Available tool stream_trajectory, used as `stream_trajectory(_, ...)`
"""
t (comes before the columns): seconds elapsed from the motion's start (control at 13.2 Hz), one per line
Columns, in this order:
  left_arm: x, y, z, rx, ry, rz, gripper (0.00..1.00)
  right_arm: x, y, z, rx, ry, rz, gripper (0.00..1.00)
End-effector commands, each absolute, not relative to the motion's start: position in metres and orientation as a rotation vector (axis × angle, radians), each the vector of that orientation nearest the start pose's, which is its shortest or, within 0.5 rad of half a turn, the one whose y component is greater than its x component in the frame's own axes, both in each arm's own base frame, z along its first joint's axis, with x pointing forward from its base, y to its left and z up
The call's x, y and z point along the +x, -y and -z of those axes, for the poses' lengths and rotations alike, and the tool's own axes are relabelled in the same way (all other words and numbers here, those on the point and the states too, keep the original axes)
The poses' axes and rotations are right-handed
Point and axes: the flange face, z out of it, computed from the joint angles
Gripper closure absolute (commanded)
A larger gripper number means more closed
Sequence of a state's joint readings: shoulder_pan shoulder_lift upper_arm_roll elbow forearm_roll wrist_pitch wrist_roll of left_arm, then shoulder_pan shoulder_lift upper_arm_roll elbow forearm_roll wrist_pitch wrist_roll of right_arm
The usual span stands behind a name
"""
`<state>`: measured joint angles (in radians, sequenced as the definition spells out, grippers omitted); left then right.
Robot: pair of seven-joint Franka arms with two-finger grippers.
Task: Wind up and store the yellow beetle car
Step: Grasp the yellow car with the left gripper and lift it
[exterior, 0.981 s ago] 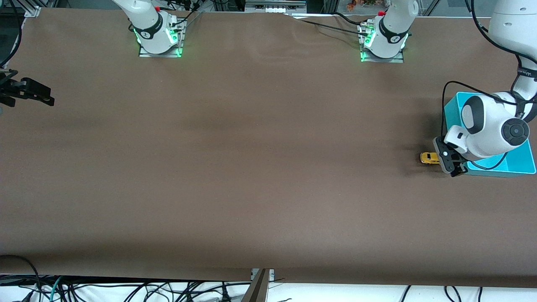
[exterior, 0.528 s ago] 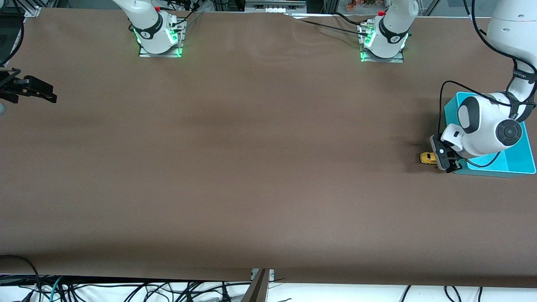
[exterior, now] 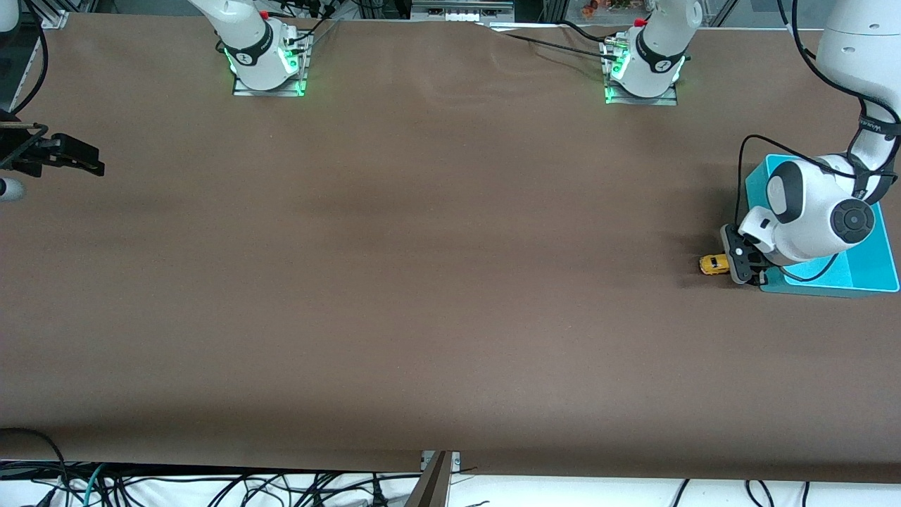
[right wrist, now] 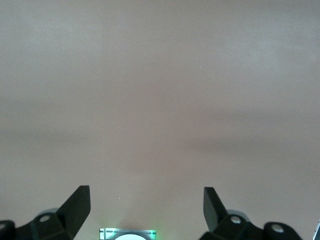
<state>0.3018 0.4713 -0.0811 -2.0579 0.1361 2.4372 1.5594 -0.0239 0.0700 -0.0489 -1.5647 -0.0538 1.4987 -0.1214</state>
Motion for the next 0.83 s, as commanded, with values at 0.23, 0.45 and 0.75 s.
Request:
stream_trajectory(0.23, 0.594, -0.096, -0.314, -2.303, -2.227, -0.263, 0.81, 0.561, 0.048, -0.583, -3.173, 0.035, -0.236, 0.00)
stream_trajectory(0.45, 0.598, -0.125, -0.359, -2.285, -2.333, -0.387, 0.81, 0.561, 0.049, -0.583, -3.172, 0.033, -0.235, 0.00)
stream_trajectory(0.75, 0.560, -0.238, -0.356, -2.239, -2.368, -0.520, 0.81, 0.561, 0.049, -0.583, -3.172, 0.033, -0.235, 0.00)
